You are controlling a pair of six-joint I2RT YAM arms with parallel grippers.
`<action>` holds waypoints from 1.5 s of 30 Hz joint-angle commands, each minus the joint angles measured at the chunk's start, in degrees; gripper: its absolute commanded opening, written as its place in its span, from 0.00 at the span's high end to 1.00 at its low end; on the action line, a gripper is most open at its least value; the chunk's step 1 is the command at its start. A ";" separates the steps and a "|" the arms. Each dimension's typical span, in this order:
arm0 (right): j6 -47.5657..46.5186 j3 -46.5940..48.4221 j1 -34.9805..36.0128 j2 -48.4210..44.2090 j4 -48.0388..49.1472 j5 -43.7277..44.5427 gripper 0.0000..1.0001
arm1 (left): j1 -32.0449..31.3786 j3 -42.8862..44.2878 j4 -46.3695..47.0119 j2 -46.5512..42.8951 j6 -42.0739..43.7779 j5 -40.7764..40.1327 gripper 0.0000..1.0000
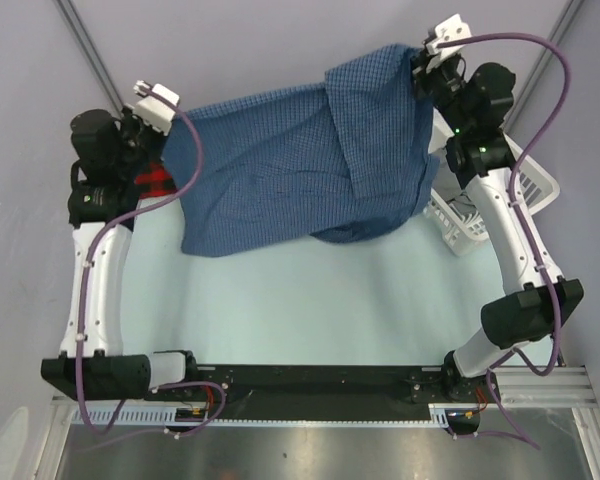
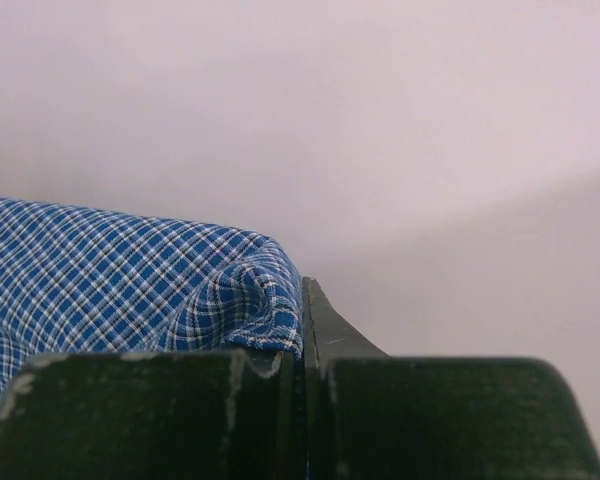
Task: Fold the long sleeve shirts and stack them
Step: Flatten the shirt out
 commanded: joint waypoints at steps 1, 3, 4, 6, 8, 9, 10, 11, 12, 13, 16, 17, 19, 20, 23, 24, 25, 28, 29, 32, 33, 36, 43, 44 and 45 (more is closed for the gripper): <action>-1.79 4.34 1.76 -7.54 9.98 7.73 1.00 | 0.42 1.09 9.73 -8.97 -2.85 -6.87 1.00; -3.63 2.94 3.34 -10.63 10.77 8.53 1.00 | 0.42 -0.14 13.52 -14.05 -2.94 -8.72 1.00; -4.52 2.24 5.26 -14.04 11.21 9.40 1.00 | 0.42 -1.19 14.48 -15.65 -2.94 -8.90 1.00; -6.97 -0.57 7.38 -17.22 12.88 10.99 1.00 | 0.42 -2.43 16.95 -20.55 -3.64 -8.99 1.00; -7.95 -1.28 8.89 -21.26 13.06 12.84 1.00 | 0.42 -3.93 18.79 -23.47 -4.60 -9.69 1.00; -7.60 -0.50 8.89 -22.32 12.89 13.19 1.00 | 0.42 -3.93 18.97 -24.36 -4.95 -10.65 1.00; -7.25 0.55 8.89 -23.03 12.63 13.63 1.00 | 0.42 -3.23 18.98 -26.02 -5.22 -11.09 1.00; -7.34 1.96 8.80 -23.65 11.93 13.37 1.00 | 0.42 -2.70 18.98 -26.56 -6.18 -11.53 1.00; -7.51 5.80 8.80 -23.65 10.53 13.02 1.00 | 0.42 -2.09 19.06 -27.08 -6.62 -11.71 1.00; -7.16 7.84 8.80 -23.65 9.99 12.23 1.00 | 0.42 -0.52 19.24 -27.70 -7.41 -11.80 1.00; -6.46 17.41 8.89 -21.81 7.53 9.51 1.00 | 0.42 4.23 19.42 -27.53 -9.52 -12.06 1.00; -6.02 19.44 8.80 -21.28 7.09 8.89 1.00 | 0.42 5.55 19.59 -27.27 -9.96 -12.41 1.00; -6.98 24.44 8.80 -19.09 6.82 7.31 1.00 | 0.42 9.86 19.50 -26.13 -11.19 -13.90 1.00; -8.73 25.69 8.89 -18.30 6.91 7.22 1.00 | 0.42 11.09 19.50 -24.99 -11.20 -14.34 1.00; -13.90 27.29 8.80 -15.22 7.44 6.60 1.00 | 0.42 14.44 19.59 -21.92 -10.67 -14.61 1.00; -15.06 26.50 8.80 -14.34 7.61 6.51 1.00 | 0.42 14.00 19.77 -21.30 -10.50 -14.61 1.00; -16.03 23.36 8.28 -13.90 7.88 6.51 1.00 | 0.42 13.57 19.51 -20.51 -10.41 -14.61 1.00; -12.98 13.88 1.96 -12.49 12.61 4.68 1.00 | 0.42 8.22 19.85 -17.52 -8.74 -13.30 1.00; -11.83 12.09 0.29 -11.79 14.36 2.75 1.00 | 0.42 5.68 21.07 -16.47 -7.69 -12.51 1.00; -10.07 7.27 -3.23 -7.58 13.86 0.38 1.00 | 0.42 -2.16 22.40 -13.65 -5.05 -11.02 1.00; -9.10 5.68 -3.85 -6.87 13.68 -0.68 1.00 | 0.42 -5.39 22.58 -11.38 -4.61 -10.57 1.00; -6.91 -1.79 -4.30 -4.23 12.36 -4.20 1.00 | 0.42 -11.48 23.72 -6.55 -2.50 -7.15 1.00; -4.87 -14.46 -1.23 4.81 9.81 -8.69 1.00 | 0.86 -15.53 21.27 11.80 -0.39 -3.36 0.98; -4.88 -14.99 -0.87 8.65 9.90 -8.08 1.00 | 0.95 -15.18 20.91 14.37 -0.13 -3.27 0.97; -4.96 -14.73 -0.61 10.52 10.07 -7.73 1.00 | 0.86 -14.74 20.47 16.66 0.22 -3.53 0.97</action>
